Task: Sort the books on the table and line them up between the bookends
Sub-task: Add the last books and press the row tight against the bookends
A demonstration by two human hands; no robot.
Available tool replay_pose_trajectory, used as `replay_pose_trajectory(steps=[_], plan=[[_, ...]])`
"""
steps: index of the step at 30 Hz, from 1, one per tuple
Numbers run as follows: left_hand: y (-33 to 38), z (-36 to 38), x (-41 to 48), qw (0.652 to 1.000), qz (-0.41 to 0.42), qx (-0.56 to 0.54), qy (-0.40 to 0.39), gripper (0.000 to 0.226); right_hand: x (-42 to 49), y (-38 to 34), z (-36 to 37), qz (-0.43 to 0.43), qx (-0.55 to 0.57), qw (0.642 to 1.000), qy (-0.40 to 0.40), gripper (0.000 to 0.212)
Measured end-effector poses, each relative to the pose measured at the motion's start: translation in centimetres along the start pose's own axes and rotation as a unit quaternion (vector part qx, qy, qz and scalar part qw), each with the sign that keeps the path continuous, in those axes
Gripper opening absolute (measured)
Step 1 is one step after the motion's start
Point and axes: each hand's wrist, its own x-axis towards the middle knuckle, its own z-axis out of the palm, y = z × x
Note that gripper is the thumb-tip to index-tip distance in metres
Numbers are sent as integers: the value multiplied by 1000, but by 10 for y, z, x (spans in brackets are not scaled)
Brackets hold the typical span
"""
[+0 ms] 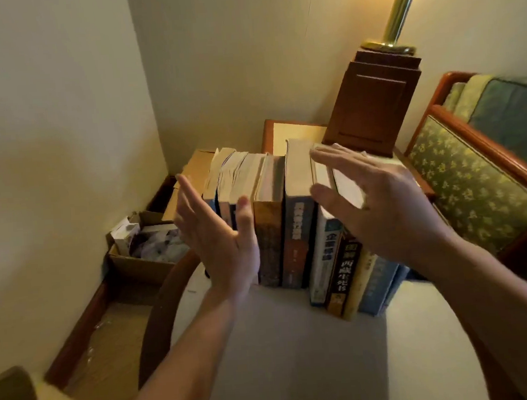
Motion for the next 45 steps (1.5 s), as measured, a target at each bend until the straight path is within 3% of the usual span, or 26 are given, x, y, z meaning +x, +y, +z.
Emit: replay_pose_trajectory(steps=[3,6,11,16,19,24,45], plan=[[12,-20,32,997,64,30,-31,85,-66,19,11,45,1,982,183,46],[41,-24,58,966,160,62,-193,81,-117,27,49,141,-4,962,233,57],[79,8,87,826,338,180,-413,82,-133,15,109,237,14,930,280,74],[93,55,92,737,320,209,-557,67,-102,17,144,263,38,893,364,80],[97,69,86,727,254,177,-613,63,-83,27,163,271,42,866,418,86],[98,72,86,721,265,159,-620,60,-60,36,184,276,2,829,487,78],[89,71,90,720,259,166,-622,67,-33,54,211,289,-43,799,525,73]])
